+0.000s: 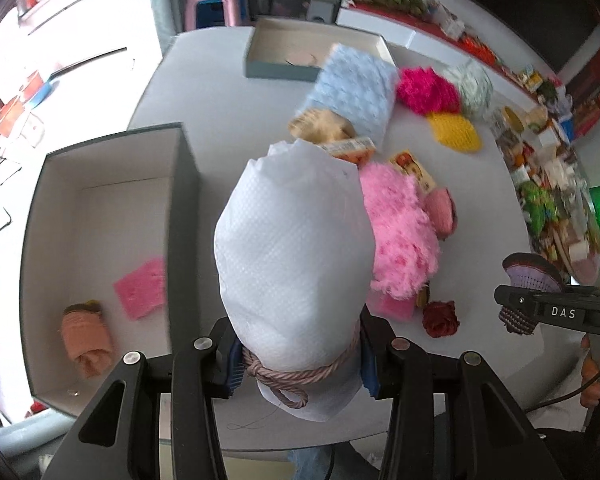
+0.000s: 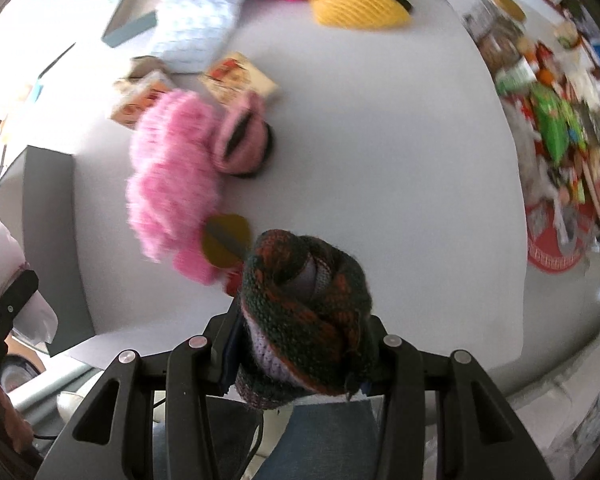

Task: Organize soft objects
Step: 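Carry the white bundle and striped hat with both grippers toward the box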

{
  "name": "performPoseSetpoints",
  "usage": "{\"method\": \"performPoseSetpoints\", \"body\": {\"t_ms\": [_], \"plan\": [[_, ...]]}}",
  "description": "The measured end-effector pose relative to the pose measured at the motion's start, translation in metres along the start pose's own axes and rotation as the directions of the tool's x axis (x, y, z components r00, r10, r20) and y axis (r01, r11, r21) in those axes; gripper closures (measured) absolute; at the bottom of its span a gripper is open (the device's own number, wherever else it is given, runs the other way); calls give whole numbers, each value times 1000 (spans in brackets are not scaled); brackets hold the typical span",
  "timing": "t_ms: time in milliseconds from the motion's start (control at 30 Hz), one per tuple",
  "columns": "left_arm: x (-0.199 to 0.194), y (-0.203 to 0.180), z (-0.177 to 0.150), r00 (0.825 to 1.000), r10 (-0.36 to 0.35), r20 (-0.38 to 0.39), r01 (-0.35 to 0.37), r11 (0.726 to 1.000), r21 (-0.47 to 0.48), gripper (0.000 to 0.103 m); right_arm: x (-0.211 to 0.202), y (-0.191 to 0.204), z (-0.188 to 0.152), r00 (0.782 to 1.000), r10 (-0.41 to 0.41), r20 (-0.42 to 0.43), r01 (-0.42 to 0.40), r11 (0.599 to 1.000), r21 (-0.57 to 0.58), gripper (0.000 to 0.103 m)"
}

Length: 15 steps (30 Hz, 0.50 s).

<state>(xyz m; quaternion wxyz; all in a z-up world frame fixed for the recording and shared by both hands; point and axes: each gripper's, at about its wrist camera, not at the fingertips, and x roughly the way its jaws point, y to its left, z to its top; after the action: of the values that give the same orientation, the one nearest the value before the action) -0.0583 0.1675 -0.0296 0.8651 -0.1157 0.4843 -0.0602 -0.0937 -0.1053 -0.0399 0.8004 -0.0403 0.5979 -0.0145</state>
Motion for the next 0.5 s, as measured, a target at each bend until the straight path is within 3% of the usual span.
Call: {"method": "performPoseSetpoints", "body": {"t_ms": [233, 500], "plan": [[-21, 37, -6, 997, 31, 66, -24, 995, -96, 57, -7, 42, 0, 999, 3, 40, 1, 996, -89, 55], [-43, 83, -18, 985, 119, 124, -89, 971, -220, 57, -13, 90, 8, 998, 8, 62, 5, 979, -206, 55]]}}
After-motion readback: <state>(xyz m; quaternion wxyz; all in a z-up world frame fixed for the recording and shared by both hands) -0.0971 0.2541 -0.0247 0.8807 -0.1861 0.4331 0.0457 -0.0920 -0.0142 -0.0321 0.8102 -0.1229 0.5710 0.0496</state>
